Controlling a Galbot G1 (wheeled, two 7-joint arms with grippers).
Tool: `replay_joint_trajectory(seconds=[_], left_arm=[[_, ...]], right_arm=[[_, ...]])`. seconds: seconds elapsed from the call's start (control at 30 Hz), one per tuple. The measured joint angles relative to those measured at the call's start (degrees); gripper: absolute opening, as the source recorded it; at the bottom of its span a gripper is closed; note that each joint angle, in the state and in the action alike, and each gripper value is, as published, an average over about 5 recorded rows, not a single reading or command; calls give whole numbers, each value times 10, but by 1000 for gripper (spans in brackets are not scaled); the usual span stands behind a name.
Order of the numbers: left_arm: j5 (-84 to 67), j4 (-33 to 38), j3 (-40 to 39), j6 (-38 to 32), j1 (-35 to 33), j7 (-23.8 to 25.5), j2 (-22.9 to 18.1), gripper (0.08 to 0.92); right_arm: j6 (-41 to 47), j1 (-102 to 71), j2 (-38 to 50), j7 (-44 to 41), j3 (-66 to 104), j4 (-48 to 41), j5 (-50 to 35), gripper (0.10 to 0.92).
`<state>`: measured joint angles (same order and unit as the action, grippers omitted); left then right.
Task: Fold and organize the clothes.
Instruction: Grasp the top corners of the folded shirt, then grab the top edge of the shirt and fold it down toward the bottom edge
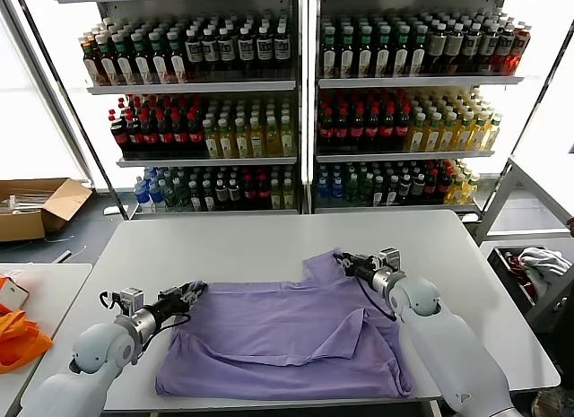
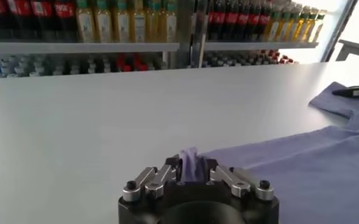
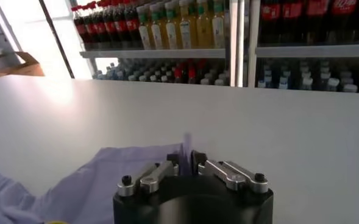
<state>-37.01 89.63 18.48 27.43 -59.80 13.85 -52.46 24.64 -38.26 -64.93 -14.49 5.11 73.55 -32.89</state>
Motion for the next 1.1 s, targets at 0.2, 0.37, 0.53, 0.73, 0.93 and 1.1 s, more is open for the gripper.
replay_joint_trajectory(seconds=[0.2,0.37,0.53,0.73,0.93,1.1], left_arm=[[-11,9,2,-3,-5,-2,-3,119],[-19,18,6,-9,-11,-12,0,91],[-25,33,13,-14,-20,-25,5,90],[-35,63,28,-25,-34,-40,11,90],[-40,115,49,-33,-56,-53,12,90],[-41,164,72,-36,-86,-63,17,90]], right_arm=[[3,-15,11,4,14,33,-22,105],[6,-30,19,11,28,70,-42,105],[11,-45,28,16,41,110,-58,105],[14,-76,38,22,65,167,-76,105],[17,-132,53,26,101,232,-94,105],[17,-191,70,27,141,286,-111,105]])
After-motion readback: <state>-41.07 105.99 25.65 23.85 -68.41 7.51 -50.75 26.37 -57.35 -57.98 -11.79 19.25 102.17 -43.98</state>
